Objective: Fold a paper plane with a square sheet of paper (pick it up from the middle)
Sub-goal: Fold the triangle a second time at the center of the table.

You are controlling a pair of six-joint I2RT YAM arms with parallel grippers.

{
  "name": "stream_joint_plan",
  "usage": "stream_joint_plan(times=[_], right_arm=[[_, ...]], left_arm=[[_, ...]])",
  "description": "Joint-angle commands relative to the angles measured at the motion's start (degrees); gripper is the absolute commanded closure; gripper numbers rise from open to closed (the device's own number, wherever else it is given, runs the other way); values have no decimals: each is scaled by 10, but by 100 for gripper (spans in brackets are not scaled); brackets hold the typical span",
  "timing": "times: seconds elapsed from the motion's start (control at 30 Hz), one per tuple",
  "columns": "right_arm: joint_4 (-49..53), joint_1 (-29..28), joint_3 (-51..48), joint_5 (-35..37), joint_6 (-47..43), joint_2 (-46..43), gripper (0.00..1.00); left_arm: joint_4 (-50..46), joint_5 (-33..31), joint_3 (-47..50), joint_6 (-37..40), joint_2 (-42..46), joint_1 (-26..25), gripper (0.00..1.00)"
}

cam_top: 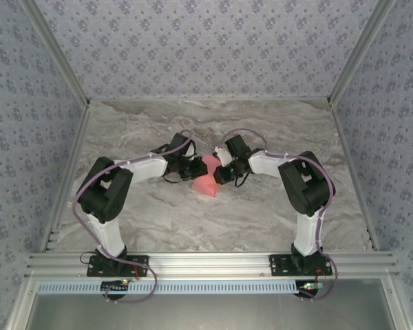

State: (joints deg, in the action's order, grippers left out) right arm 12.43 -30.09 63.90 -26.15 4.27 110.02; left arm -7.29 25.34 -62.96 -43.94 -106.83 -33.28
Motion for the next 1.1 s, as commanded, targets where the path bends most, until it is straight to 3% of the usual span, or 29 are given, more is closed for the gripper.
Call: stream_joint_plan(times=[0.0, 0.27, 0.5, 0.73, 1.07], right_arm=[[17, 11, -4, -21, -37, 15, 100], [25, 11, 4, -32, 20, -12, 99], [35, -2, -12, 3, 187, -87, 100], [67, -65, -11, 33, 300, -98, 100], [81, -91, -3, 44, 313, -58, 100]], left_arm=[[-3, 12, -15, 6, -33, 3, 90], [-47, -24, -21, 10, -59, 2, 94], [-51, -29, 1, 2, -61, 2, 96], [-47, -32, 8, -10, -67, 2, 97], [-43, -34, 11, -18, -71, 0, 97]])
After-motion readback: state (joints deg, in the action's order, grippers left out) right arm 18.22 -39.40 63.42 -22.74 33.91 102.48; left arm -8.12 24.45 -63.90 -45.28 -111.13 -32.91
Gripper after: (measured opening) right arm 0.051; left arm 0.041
